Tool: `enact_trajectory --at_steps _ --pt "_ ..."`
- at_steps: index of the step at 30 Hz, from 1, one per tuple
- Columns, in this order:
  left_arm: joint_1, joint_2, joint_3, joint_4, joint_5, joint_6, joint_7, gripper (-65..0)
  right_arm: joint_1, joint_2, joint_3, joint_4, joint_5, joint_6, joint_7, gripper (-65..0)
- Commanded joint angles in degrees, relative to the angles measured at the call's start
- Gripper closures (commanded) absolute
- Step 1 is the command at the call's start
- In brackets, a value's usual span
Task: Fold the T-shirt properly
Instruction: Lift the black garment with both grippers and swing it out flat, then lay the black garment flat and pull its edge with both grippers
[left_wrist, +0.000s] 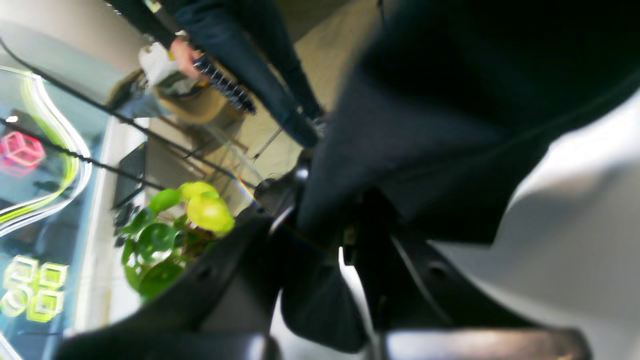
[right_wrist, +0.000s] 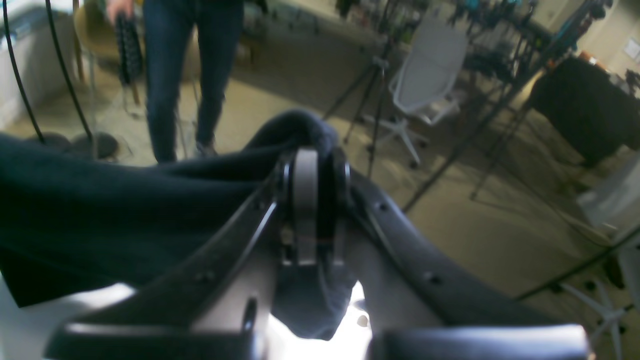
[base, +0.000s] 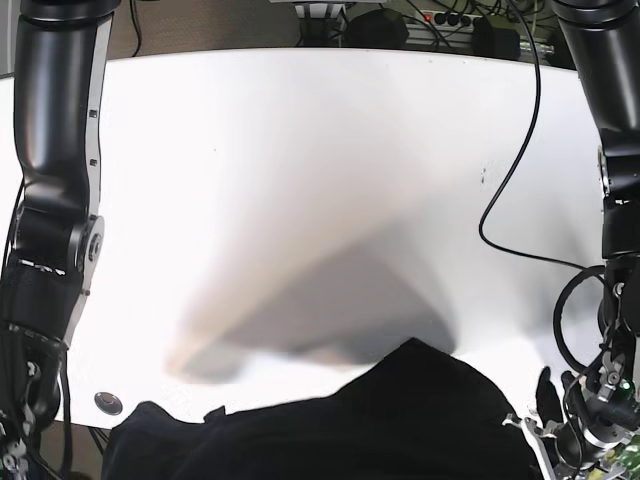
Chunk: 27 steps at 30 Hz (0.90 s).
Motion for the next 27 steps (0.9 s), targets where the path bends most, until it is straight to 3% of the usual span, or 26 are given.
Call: enact_trajectory --at_steps 1,6,9,13,27 --pt "0.0 -0.6 0.1 3.9 0.0 0.5 -0.3 0.0 -0.9 1.3 0.2 4.5 0.2 -0.19 1.0 -1.9" --pt "4.7 -0.7 -1.2 8.7 0.1 -2.5 1.4 0.0 -10.7 2.5 6.5 8.9 0.2 -0.11 0.0 -1.9" --pt "8.7 -0.8 -1.4 11.0 0.2 -6.9 1.4 0.0 -16.9 2.5 9.9 12.3 0.2 1.65 -0.1 -1.9" --pt "16.7 -2.2 -2.8 16.1 0.2 -7.6 1.8 0.0 -27.5 2.4 16.1 16.9 0.3 2.09 0.0 -1.9" --pt "44.0 -1.8 -9.9 24.1 0.2 -7.6 1.8 0.0 -57.4 -3.3 33.6 22.1 10.4 2.09 0.3 -1.9"
